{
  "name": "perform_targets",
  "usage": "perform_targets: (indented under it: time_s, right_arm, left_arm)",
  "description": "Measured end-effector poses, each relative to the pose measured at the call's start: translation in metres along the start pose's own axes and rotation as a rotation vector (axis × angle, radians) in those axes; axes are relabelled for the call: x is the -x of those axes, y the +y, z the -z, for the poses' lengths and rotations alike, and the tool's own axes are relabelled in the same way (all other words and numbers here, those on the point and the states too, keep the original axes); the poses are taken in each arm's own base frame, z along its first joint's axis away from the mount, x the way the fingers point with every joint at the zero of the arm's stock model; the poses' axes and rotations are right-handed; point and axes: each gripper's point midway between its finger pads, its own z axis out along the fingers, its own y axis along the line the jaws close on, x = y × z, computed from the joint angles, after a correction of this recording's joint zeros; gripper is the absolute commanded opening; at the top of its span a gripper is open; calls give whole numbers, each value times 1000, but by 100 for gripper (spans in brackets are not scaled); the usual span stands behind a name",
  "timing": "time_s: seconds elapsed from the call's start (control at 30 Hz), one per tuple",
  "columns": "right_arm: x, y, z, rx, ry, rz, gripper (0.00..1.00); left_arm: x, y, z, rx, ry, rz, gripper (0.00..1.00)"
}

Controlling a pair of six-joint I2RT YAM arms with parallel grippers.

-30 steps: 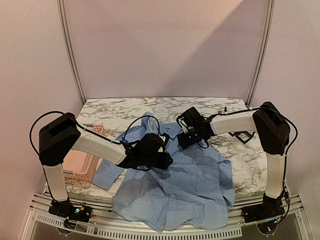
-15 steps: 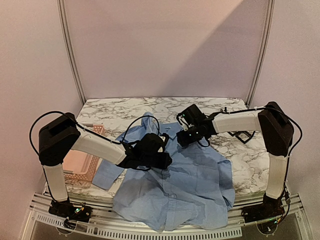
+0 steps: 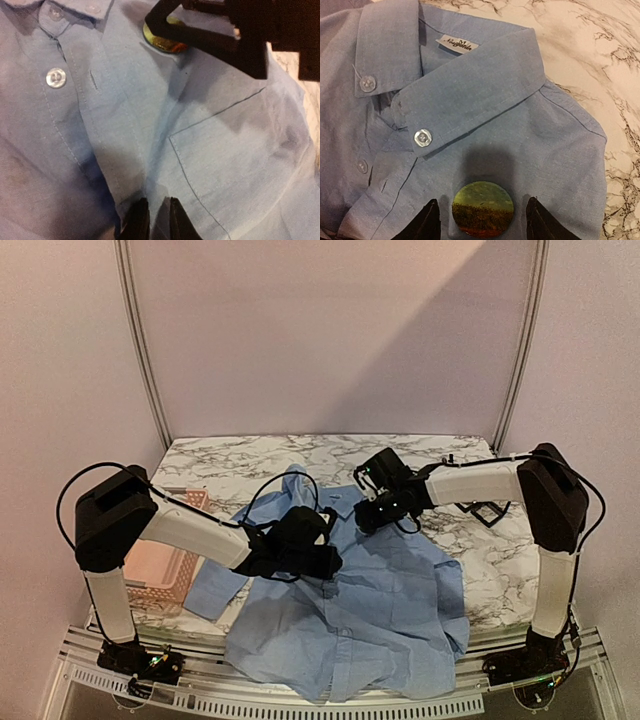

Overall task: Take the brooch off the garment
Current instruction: Pick up the brooch from the flattened clothing.

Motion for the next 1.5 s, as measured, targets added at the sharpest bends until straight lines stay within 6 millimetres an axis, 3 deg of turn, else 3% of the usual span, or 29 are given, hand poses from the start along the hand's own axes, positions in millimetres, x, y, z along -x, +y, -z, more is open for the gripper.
perform_targets:
  time_s: [0.93, 1.2, 1.37, 1.5]
  right_arm:
    - [-18, 4, -14, 22, 60, 3, 52]
    - [-19, 3, -15, 20, 59, -14, 40]
    - [-18, 3, -16, 17, 44, -36, 37]
    - [-17, 4, -16, 34, 22, -59, 36]
  left_arm:
    - [0, 0, 0, 1, 1, 0, 16]
    - [-1, 0, 1, 4, 6, -1, 17]
    - [1, 2, 4, 12, 1, -7, 24]
    - [9, 3, 18, 36, -22, -29, 40]
